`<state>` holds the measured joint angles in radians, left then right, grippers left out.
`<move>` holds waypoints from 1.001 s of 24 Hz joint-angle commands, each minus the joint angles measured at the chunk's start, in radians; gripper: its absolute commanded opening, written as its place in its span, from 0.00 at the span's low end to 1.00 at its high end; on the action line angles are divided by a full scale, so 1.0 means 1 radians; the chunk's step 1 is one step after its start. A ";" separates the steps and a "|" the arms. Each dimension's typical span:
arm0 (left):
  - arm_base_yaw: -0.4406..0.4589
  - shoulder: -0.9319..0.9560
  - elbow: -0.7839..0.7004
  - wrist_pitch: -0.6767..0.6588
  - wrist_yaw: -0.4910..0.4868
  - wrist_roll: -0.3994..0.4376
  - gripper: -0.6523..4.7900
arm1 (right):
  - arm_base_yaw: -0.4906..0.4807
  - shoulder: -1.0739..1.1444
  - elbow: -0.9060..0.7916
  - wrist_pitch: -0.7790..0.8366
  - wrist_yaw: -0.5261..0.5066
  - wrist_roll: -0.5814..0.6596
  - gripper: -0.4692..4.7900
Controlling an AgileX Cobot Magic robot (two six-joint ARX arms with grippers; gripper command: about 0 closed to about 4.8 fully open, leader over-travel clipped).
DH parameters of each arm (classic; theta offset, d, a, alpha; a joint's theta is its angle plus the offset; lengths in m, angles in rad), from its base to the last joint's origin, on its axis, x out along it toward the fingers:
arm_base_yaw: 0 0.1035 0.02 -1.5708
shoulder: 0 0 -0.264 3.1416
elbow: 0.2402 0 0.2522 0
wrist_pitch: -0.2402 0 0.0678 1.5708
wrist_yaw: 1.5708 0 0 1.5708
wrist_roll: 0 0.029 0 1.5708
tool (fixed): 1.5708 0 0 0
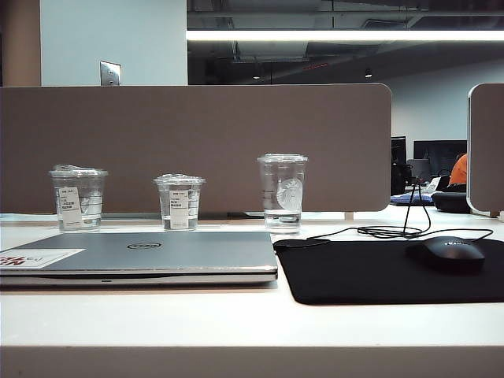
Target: Pick up the coffee cup on the middle and place it on the right side of the laptop.
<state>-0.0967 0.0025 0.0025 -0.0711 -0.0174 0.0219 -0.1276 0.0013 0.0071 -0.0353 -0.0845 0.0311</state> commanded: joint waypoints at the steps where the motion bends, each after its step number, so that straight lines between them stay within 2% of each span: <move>1: 0.002 0.000 0.005 0.009 0.002 -0.004 0.11 | 0.001 -0.002 -0.006 0.017 -0.019 0.003 0.08; 4: 0.002 0.000 0.005 0.009 0.003 -0.004 0.11 | 0.000 -0.002 -0.006 0.018 -0.074 0.003 0.08; 10: 0.002 0.000 0.026 0.008 -0.012 -0.025 0.11 | 0.001 -0.002 -0.006 0.009 -0.070 0.022 0.08; 12: 0.002 0.001 0.074 -0.043 -0.078 -0.067 0.11 | 0.000 -0.002 -0.006 0.049 -0.054 0.114 0.08; 13: 0.002 0.002 0.109 -0.057 -0.087 -0.072 0.11 | 0.001 -0.002 -0.006 0.117 -0.014 0.183 0.08; 15: 0.002 0.026 0.179 -0.056 -0.087 -0.059 0.11 | 0.001 -0.001 0.003 0.233 0.063 0.271 0.08; 16: 0.002 0.048 0.212 -0.056 -0.088 -0.045 0.11 | 0.001 0.001 0.016 0.238 0.088 0.293 0.08; 21: 0.002 0.339 0.455 -0.051 -0.031 -0.034 0.11 | 0.001 0.079 0.141 0.164 0.095 0.284 0.08; 24: 0.002 0.586 0.602 -0.027 0.032 -0.033 0.11 | 0.001 0.215 0.263 0.156 0.012 0.185 0.08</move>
<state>-0.0963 0.5457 0.5766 -0.1162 -0.0132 -0.0158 -0.1280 0.1925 0.2329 0.0978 -0.0364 0.2687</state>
